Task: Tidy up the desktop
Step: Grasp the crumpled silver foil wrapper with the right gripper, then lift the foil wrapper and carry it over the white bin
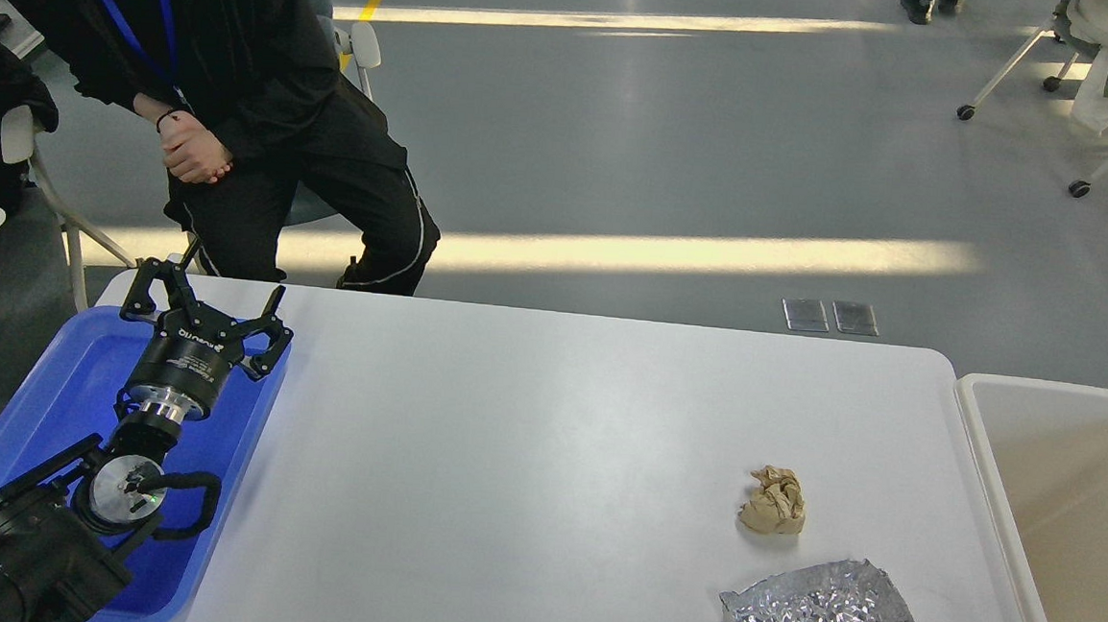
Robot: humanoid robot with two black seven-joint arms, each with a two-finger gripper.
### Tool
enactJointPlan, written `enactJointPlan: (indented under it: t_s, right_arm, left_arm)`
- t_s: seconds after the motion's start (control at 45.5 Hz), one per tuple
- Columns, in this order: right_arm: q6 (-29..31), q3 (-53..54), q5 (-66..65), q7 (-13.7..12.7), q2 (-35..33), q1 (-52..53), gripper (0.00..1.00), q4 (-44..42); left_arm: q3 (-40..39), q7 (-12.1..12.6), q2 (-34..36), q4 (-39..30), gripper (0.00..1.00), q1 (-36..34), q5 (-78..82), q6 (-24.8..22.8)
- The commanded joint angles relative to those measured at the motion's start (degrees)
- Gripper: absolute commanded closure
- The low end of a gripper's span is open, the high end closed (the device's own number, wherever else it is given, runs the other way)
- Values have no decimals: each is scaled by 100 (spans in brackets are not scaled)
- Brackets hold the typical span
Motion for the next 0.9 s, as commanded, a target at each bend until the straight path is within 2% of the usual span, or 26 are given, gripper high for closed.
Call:
enactJointPlan:
  t_s: [0.0,0.878]
  right_arm:
    - [-22,-22,18,2,44,-1,100,-74]
    - [-154,-382,9,-7,387,-45,100,-522]
  left_arm:
    - [0,0,0,0,0,0,0,0]
    - [0,0,0,0,0,0,0,0]
